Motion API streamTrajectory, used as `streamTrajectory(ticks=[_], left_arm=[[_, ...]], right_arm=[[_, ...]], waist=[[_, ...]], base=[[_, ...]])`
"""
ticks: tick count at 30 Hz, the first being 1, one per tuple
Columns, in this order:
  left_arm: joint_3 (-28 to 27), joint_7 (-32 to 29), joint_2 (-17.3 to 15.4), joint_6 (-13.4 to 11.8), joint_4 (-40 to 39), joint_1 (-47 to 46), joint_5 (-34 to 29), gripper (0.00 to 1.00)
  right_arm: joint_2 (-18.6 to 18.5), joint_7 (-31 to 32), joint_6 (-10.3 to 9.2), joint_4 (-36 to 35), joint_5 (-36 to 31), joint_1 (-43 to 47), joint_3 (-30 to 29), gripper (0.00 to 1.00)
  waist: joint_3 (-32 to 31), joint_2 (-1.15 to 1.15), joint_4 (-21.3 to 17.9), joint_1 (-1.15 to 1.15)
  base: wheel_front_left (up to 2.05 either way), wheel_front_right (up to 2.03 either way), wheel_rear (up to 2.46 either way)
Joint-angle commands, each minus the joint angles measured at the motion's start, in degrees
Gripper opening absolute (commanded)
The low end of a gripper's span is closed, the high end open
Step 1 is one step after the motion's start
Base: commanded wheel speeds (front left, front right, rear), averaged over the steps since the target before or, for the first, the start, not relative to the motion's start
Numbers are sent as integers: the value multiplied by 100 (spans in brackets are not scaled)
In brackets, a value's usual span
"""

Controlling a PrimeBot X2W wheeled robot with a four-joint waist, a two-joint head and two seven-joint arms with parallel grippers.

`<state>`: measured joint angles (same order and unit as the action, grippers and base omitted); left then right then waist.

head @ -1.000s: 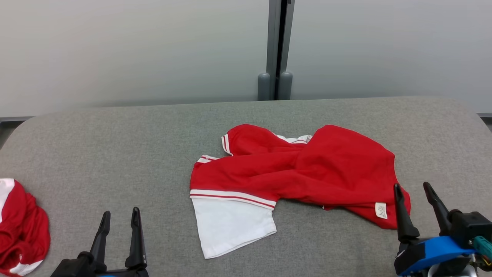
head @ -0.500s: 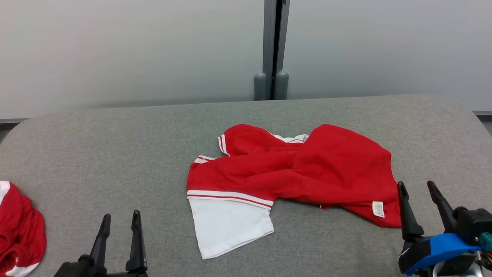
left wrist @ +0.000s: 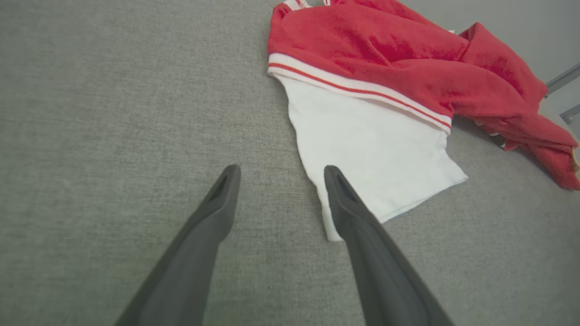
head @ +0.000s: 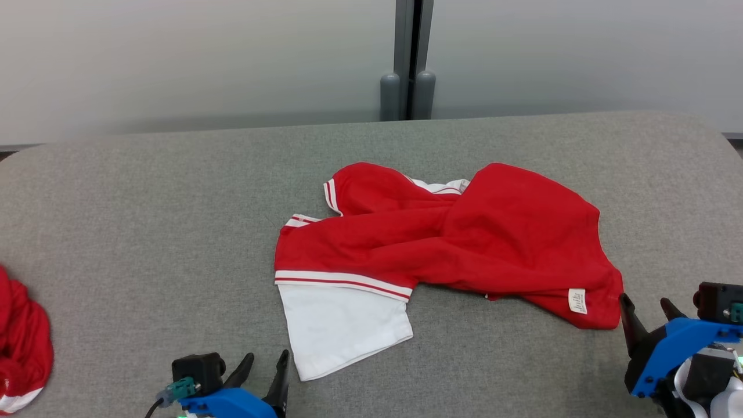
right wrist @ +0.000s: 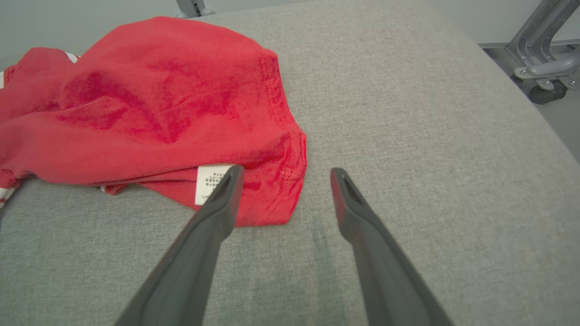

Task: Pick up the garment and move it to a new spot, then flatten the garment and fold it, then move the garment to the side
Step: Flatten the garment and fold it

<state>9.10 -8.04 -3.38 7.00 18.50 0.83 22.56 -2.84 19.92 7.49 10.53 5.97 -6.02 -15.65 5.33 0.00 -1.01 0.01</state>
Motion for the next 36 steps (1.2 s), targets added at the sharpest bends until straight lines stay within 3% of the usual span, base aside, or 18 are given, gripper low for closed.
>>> streamTrajectory(ticks=[1,15,21,29,30,31,32,36], left_arm=[[44,-50,-10,-22,12,-150,8,100],[909,-637,45,-238,552,-813,128,100],[1040,-588,49,-293,718,-938,146,100],[1236,-775,55,-235,1050,-1082,229,100],[1263,-817,55,-219,1097,-1111,237,98],[1297,-817,59,-203,1116,-1142,231,51],[1315,-773,61,-189,1126,-1167,254,0],[1247,-714,61,-264,1240,-1183,344,0]], right_arm=[[-11,37,1,65,-23,-110,-25,100],[-20,228,1,1597,-439,-1092,-363,100],[-10,-142,1,2008,-555,-1403,-588,100],[1,-37,2,2745,-897,-1843,-515,100],[10,-33,3,2829,-919,-1887,-491,85],[15,-38,3,2907,-919,-1921,-443,47],[34,-41,8,2983,-881,-1951,-380,0],[15,-182,6,3060,-877,-2042,-393,0]], waist=[[52,0,3,-1],[443,0,71,-1],[556,0,67,-1],[752,0,80,-1],[776,0,88,-1],[798,0,97,-1],[814,0,104,-1],[825,0,122,-1]], base=[[0,0,0],[0,0,0],[0,0,0],[0,0,0],[0,0,0],[0,0,0],[0,0,0],[0,0,0]])
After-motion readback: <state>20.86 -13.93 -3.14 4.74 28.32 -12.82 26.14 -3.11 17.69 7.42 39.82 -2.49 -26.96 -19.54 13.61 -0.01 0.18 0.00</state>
